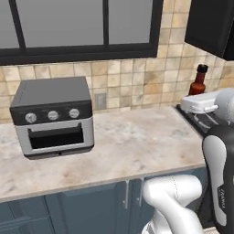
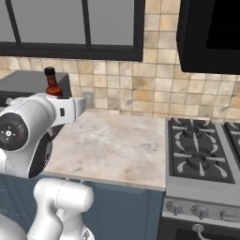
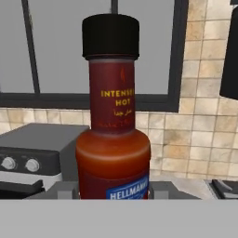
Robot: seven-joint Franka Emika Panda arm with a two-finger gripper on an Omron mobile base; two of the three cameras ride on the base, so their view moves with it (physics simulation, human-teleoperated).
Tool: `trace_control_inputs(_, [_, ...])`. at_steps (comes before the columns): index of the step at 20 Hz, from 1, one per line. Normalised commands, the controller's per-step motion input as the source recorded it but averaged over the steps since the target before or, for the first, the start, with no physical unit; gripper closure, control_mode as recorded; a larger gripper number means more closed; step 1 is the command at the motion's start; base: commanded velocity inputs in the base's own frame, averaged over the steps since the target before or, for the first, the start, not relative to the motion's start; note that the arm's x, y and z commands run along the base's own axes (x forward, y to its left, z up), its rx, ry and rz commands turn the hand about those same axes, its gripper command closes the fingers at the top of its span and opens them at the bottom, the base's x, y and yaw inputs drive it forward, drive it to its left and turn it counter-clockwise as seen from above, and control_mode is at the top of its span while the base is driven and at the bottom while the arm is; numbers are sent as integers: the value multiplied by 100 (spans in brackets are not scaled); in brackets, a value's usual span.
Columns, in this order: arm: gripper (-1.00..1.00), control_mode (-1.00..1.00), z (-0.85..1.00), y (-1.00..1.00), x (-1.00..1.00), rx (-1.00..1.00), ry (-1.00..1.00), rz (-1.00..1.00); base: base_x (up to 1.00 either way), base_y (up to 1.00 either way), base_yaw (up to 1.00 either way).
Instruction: Take 2 condiments from the cabinet and move them on the counter near the stove.Make sure the condiments are lined up with each other, next to each other.
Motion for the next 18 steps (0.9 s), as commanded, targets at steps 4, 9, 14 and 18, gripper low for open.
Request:
trace_control_inputs(4, [100, 100, 0, 0, 0, 0, 0, 0, 24, 42, 0])
trace_control_inputs(9, [100, 100, 0, 0, 0, 0, 0, 0, 34, 34, 0])
trace_control_inputs(14, [100, 100, 0, 0, 0, 0, 0, 0, 60, 22, 0])
trace_control_inputs(18, [100, 100, 0, 0, 0, 0, 0, 0, 52, 12, 0])
